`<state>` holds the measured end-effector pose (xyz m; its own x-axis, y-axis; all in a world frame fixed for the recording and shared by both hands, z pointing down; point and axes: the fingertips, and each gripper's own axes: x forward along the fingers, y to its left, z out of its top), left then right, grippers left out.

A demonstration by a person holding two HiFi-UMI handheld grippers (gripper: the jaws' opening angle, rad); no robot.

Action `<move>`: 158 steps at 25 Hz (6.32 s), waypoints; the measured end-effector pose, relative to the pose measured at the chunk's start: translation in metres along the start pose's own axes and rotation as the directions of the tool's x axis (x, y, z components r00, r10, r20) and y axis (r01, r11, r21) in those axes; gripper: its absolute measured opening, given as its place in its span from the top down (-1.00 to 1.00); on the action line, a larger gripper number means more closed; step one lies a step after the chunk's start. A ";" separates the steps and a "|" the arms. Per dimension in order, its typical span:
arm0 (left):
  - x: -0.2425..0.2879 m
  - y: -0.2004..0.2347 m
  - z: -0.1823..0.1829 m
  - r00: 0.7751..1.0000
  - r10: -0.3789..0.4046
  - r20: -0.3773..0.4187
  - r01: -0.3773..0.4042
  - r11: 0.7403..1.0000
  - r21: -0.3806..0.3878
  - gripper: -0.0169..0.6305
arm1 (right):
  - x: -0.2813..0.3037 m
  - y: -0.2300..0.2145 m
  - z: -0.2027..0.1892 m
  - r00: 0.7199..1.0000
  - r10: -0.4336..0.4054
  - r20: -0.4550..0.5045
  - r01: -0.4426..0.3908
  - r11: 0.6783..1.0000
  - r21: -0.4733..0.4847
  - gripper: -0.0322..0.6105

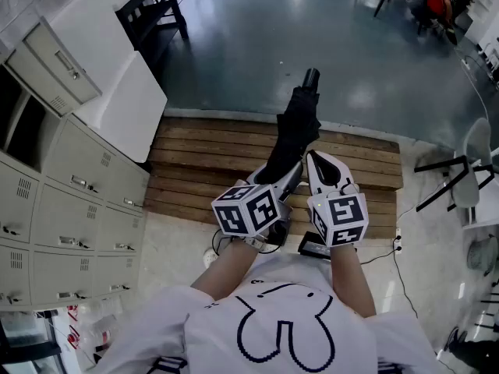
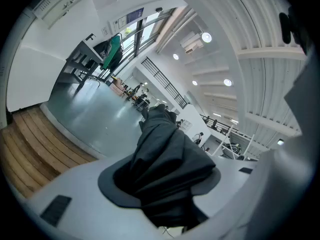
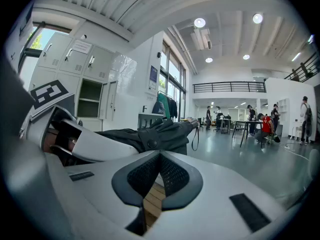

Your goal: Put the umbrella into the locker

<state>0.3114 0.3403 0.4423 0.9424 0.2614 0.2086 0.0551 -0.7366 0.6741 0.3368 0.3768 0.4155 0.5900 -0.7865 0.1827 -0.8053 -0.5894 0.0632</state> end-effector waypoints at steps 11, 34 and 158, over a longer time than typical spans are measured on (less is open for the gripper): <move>-0.006 -0.008 -0.006 0.999 0.024 0.029 -0.025 1.000 0.017 0.24 | -0.008 0.004 0.005 0.999 0.040 0.026 -0.040 0.999 0.008 0.86; -0.094 0.058 0.021 0.944 0.251 0.214 -0.232 0.967 -0.108 0.24 | 0.043 0.101 0.023 0.954 0.287 0.089 -0.287 0.958 -0.013 0.87; -0.555 0.672 0.484 0.092 0.993 0.071 -0.994 0.096 -0.055 0.20 | 0.470 0.688 0.140 0.539 0.842 0.030 -0.842 0.539 0.002 0.87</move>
<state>-0.0150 -0.6013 0.4364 0.1653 -0.7517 0.6384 -0.9494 -0.2965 -0.1034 0.0681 -0.4248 0.4074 -0.3585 -0.9255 0.1219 -0.9309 0.3446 -0.1215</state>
